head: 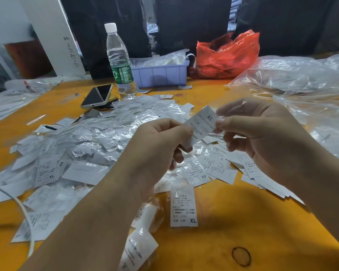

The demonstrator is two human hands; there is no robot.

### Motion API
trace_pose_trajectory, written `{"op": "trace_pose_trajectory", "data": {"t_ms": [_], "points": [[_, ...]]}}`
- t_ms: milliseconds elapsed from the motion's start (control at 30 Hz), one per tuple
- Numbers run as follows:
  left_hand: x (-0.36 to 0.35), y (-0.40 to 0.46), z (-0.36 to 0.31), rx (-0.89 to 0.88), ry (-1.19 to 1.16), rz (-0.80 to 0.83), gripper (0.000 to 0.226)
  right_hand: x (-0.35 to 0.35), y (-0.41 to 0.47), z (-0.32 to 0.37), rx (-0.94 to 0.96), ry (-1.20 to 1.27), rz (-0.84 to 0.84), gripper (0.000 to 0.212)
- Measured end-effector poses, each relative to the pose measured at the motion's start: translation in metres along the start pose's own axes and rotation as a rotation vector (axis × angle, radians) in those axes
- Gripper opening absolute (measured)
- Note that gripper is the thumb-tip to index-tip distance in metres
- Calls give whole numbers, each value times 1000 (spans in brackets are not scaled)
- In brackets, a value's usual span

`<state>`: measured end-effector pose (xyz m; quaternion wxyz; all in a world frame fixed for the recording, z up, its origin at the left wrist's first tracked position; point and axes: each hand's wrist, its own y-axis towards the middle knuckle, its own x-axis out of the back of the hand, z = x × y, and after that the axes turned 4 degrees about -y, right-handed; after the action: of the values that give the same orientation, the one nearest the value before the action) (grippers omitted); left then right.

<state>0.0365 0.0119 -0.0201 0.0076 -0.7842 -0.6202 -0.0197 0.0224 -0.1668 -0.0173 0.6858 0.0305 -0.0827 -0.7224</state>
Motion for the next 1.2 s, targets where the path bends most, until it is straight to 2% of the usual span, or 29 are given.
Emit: {"op": "trace_pose_trajectory", "data": {"t_ms": [433, 667, 767, 900, 1133, 1200], "points": [[0, 0, 4, -155, 91, 19, 6, -10, -3, -5, -91, 5, 133, 7], [4, 1, -2, -27, -155, 29, 10, -6, 0, -2, -104, 90, 13, 15], [3, 0, -2, -36, -138, 26, 12, -7, 0, -3, -109, 100, 25, 23], [1, 0, 1, -48, -103, 25, 9, -9, -2, -8, -93, 69, 92, 5], [0, 2, 4, -36, -75, 31, 7, -11, -2, -12, -71, 54, 108, 12], [1, 3, 3, -14, -92, 32, 21, -9, -2, -12, -67, 61, 126, 13]]}}
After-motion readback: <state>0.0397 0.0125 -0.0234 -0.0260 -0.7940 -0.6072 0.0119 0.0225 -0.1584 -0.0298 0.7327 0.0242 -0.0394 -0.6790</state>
